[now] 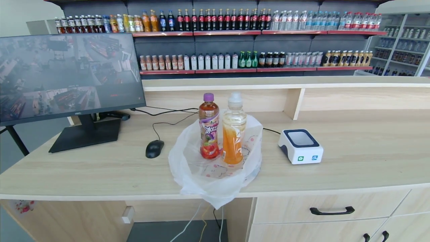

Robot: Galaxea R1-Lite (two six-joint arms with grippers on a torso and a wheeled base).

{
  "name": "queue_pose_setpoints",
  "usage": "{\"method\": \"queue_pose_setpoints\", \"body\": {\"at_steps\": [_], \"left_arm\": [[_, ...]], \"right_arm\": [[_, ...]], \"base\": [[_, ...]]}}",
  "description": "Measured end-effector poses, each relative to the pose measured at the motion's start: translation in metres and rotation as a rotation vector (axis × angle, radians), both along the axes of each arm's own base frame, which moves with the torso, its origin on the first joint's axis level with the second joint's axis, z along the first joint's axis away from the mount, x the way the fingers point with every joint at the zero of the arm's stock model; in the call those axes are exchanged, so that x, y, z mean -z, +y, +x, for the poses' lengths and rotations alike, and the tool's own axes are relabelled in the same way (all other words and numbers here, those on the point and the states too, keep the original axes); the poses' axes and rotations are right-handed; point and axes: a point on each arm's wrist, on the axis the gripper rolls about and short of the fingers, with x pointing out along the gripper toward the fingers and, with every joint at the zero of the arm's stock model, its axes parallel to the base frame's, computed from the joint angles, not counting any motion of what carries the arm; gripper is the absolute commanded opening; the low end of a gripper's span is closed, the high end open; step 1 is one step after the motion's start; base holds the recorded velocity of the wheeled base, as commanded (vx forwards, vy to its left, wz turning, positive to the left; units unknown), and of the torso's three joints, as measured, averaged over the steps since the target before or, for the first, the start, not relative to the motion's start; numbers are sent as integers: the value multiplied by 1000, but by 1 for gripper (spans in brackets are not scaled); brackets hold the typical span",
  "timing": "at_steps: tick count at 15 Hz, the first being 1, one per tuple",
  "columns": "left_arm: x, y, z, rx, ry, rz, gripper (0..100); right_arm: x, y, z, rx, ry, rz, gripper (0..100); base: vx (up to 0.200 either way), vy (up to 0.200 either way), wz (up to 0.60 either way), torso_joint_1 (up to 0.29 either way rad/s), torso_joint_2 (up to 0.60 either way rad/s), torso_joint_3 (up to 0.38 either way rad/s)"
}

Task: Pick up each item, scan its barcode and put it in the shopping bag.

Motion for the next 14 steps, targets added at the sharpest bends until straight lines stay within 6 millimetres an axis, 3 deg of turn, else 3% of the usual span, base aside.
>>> {"method": "queue_pose_setpoints", "body": {"at_steps": [12, 14], "left_arm": [[0, 0, 0, 0, 1, 0, 100], [0, 0, 0, 0, 1, 0, 100]], "right_arm": [[0, 0, 0, -1, -2, -7, 100], [0, 0, 0, 0, -2, -6, 100]], "base": [[0, -200, 0, 1, 1, 4], [0, 0, 0, 0, 0, 0]]}}
